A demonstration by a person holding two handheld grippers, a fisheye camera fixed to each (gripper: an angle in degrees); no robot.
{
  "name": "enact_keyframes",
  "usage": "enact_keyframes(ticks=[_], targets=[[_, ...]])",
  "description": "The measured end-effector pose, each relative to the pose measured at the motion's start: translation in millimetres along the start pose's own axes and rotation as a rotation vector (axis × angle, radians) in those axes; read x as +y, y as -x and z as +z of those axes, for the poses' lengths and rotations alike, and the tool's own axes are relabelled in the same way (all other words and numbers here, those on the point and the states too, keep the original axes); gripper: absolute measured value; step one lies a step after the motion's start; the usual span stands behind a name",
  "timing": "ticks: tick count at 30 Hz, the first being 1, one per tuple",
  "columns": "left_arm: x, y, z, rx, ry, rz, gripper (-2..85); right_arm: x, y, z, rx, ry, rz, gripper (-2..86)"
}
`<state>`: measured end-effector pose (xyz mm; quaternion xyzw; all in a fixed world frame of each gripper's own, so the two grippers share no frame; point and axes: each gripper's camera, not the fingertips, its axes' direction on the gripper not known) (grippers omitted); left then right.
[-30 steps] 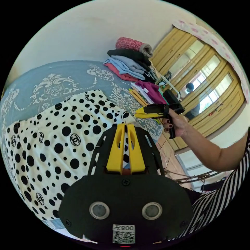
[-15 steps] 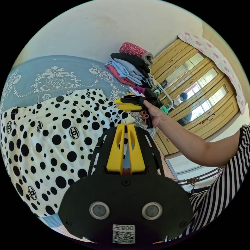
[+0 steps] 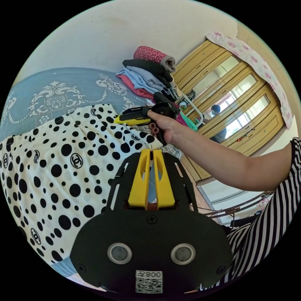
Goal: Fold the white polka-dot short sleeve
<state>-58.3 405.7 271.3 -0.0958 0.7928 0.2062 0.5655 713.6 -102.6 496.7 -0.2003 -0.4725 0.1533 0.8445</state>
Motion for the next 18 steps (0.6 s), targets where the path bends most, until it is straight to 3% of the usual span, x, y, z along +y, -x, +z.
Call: enact_keyframes(ticks=[8, 18], targets=[[11, 4, -61, 0.027, -0.063, -0.029, 1.8, 10, 67, 29, -0.096, -0.090, -0.071, 1.8], [82, 45, -222, -0.076, -0.269, -0.259, 1.8, 14, 261, 156, 0.012, -0.009, -0.432, 1.6]])
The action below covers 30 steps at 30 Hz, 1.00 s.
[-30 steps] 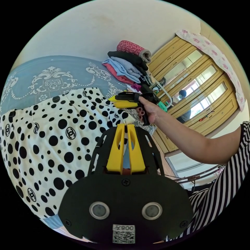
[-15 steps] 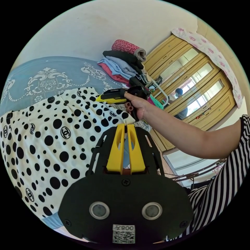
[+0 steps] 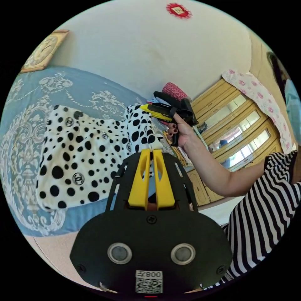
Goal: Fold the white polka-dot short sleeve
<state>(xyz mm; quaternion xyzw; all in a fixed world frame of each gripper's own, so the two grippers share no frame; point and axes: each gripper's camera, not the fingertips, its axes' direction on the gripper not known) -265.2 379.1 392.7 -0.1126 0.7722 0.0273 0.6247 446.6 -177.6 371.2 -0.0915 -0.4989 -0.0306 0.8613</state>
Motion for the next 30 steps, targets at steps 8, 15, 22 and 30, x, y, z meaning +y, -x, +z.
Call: enact_keyframes(ticks=[8, 15, 22, 30], targets=[[26, 61, -93, -0.109, -0.091, -0.226, 1.8, -37, 93, 145, 0.067, 0.186, -0.124, 1.5], [41, 88, -137, -0.114, -0.128, -0.333, 1.9, -54, 148, 229, 0.141, 0.250, -0.184, 1.8], [54, 103, -166, -0.170, -0.090, -0.407, 1.8, -61, 210, 324, 0.352, 0.410, -0.383, 3.4], [55, 82, -211, -0.243, -0.128, -0.335, 0.5, -62, 272, 384, 0.526, 0.482, -0.623, 5.9]])
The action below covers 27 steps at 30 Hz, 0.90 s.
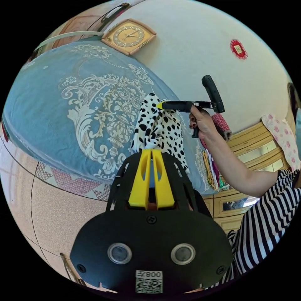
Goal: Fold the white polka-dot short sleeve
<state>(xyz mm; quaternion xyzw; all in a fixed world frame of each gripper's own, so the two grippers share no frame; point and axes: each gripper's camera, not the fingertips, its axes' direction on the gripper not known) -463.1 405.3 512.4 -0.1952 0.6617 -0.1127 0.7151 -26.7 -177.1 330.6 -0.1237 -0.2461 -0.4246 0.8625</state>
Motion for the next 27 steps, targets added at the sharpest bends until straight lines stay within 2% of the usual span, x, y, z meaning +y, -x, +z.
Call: enact_keyframes(ticks=[5, 8, 10, 15, 20, 24, 27], targets=[[-19, -23, 2, 0.033, 0.041, 0.129, 0.3, -27, 13, 1, -0.020, 0.001, -0.080, 6.8], [-29, -30, 10, -0.044, 0.094, 0.163, 0.3, -45, 17, 8, -0.002, 0.068, -0.144, 6.7], [-33, -25, 12, -0.142, 0.129, 0.144, 0.3, -52, 10, 9, 0.000, 0.075, -0.135, 6.1], [-33, -5, -6, -0.096, 0.116, 0.060, 0.3, -53, 0, 15, 0.052, 0.109, -0.137, 5.0], [-33, 9, -37, -0.056, 0.057, 0.005, 0.4, -12, -43, 1, -0.163, -0.046, 0.018, 3.6], [-35, 13, -56, -0.027, 0.031, 0.021, 0.3, 54, -80, 5, -0.470, -0.200, 0.156, 1.3], [-38, 17, -55, -0.053, 0.072, 0.016, 0.2, 66, -90, 26, -0.515, -0.199, 0.204, 0.5]])
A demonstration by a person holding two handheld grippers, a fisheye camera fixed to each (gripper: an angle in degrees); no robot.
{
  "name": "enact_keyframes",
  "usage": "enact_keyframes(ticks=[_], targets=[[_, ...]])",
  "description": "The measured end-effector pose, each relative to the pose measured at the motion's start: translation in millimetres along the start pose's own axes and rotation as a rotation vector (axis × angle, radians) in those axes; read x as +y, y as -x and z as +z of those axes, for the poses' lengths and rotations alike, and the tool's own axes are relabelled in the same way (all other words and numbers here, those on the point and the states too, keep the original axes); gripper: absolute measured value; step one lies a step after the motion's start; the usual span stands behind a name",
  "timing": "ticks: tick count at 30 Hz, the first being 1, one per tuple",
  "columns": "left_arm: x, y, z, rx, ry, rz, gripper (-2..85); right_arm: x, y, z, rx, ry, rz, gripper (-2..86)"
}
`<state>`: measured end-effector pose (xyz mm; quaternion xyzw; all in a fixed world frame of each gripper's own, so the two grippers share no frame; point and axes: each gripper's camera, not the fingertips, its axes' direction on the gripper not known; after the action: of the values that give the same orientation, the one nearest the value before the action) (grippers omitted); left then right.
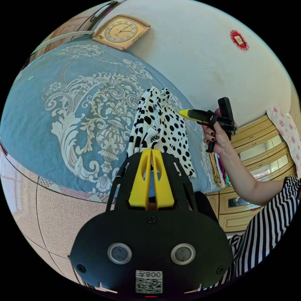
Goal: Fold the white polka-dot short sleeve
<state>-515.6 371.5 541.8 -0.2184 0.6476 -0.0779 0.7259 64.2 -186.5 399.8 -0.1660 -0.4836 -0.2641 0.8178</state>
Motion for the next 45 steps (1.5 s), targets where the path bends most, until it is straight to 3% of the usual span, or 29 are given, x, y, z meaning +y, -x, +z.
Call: enact_keyframes(ticks=[5, 9, 15, 20, 28, 38, 45], targets=[[-2, 5, -7, -0.025, 0.013, -0.001, 0.2, -19, -24, -3, 0.142, -0.080, 0.067, 0.1], [-4, 16, -14, -0.032, 0.017, -0.012, 0.3, -38, -59, 23, 0.150, 0.055, 0.127, 0.2], [-5, 26, -37, 0.027, -0.009, 0.012, 0.9, -10, -80, -1, 0.115, 0.009, 0.126, 0.7], [8, 44, -76, 0.158, -0.068, 0.009, 3.0, 81, -101, -58, -0.042, -0.135, 0.166, 3.6], [36, 82, -95, 0.267, 0.014, -0.087, 6.4, 265, -147, -54, -0.349, -0.075, 0.542, 8.8], [23, 81, -72, 0.375, 0.143, -0.031, 8.5, 292, -166, -43, -0.519, -0.054, 0.570, 5.3], [19, 114, -58, 0.537, 0.137, -0.182, 11.1, 329, -169, -65, -0.617, -0.099, 0.565, 2.4]])
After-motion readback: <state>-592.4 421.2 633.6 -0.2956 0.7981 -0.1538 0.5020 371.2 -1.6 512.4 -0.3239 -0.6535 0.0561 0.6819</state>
